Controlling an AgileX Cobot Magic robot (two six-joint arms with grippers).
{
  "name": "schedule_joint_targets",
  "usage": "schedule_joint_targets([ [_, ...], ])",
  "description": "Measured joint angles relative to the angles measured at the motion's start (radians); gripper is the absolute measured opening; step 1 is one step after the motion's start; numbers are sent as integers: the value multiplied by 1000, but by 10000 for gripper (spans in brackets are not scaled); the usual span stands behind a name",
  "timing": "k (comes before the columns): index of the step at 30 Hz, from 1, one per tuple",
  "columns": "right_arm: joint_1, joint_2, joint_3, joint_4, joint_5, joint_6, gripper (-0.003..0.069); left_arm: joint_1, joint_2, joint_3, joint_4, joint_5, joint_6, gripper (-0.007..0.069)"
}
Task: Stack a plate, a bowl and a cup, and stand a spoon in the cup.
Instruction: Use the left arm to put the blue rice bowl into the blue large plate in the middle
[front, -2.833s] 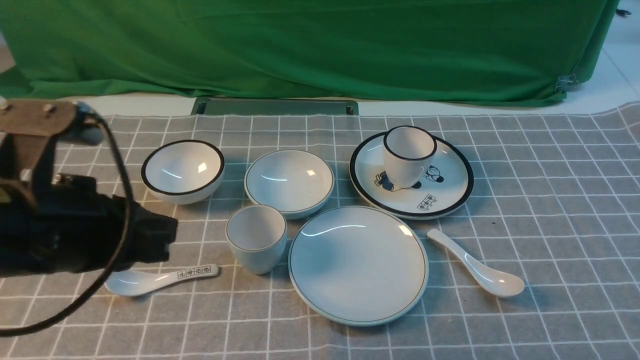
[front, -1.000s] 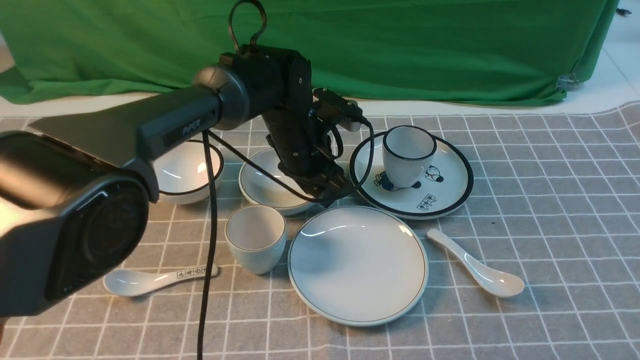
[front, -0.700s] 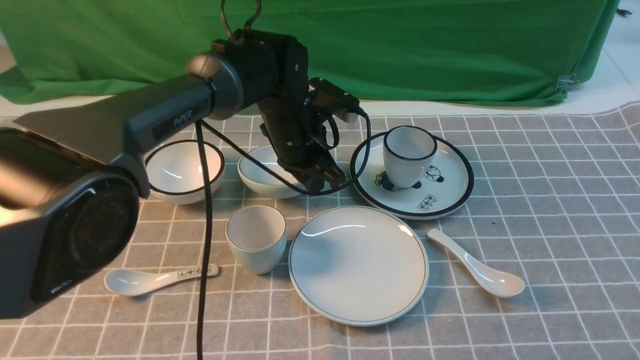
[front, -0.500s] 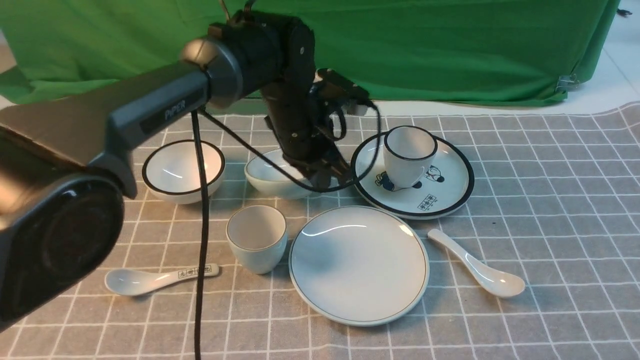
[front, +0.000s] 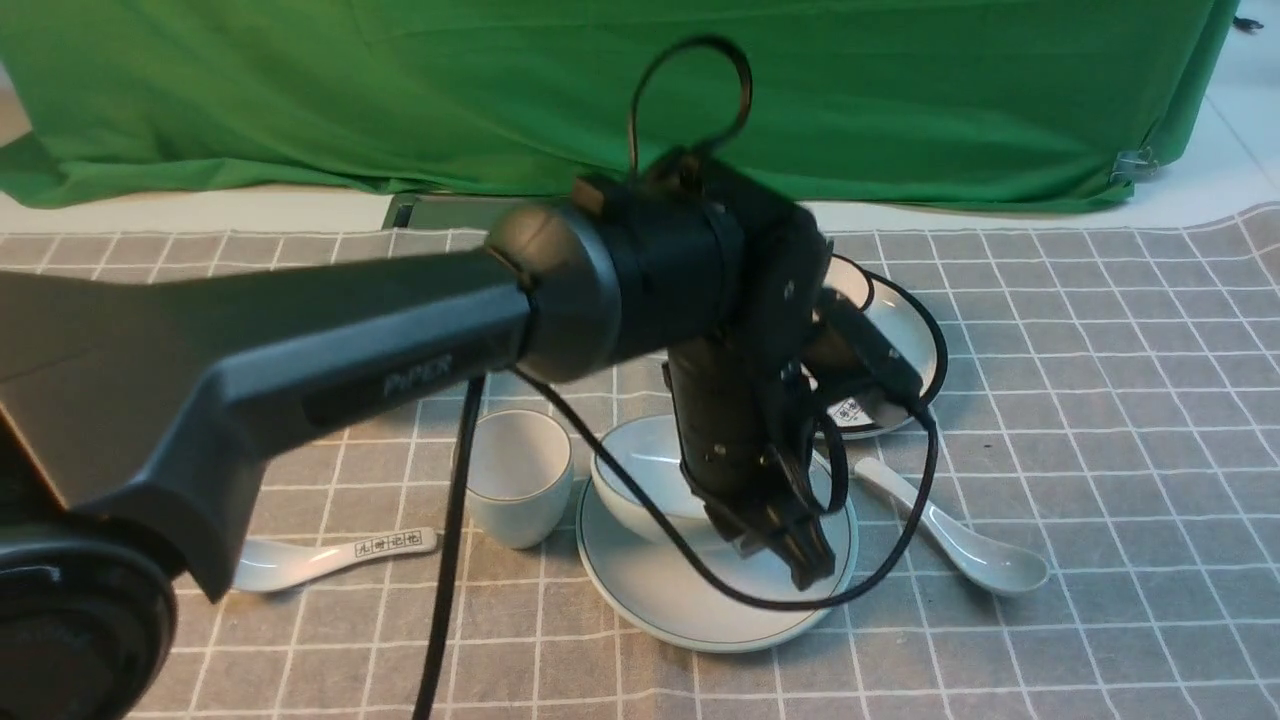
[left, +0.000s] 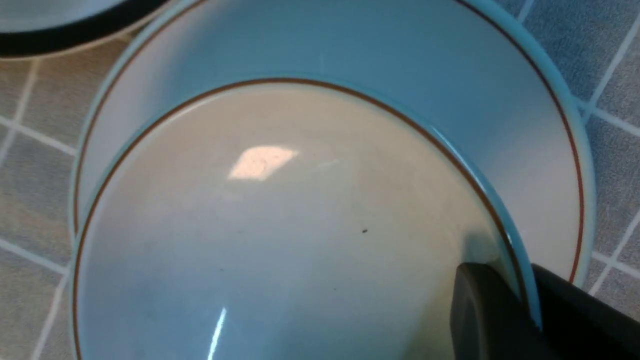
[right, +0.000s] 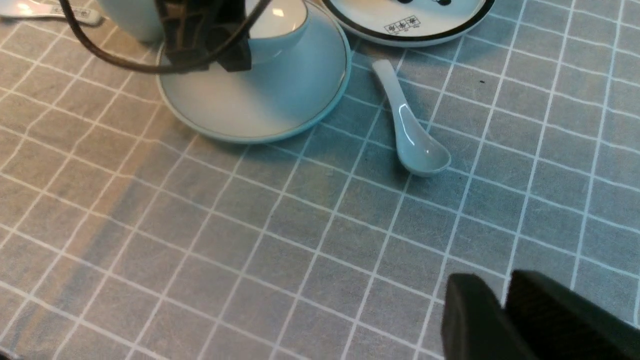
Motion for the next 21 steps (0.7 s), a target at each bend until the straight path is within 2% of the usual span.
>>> schedule_joint_targets([
  [6,0,0,0,0,13,-4,144,0,1,42,4,-112,-6,27],
  [12,0,0,0,1,15,-4,144,0,1,44,-24,-113,-6,46],
  [15,0,0,0,1,15,-4,144,0,1,47,-47,-90,-6,90],
  [21,0,0,0,1,15,-4,144,0,1,51,-62,-66,-6,311],
])
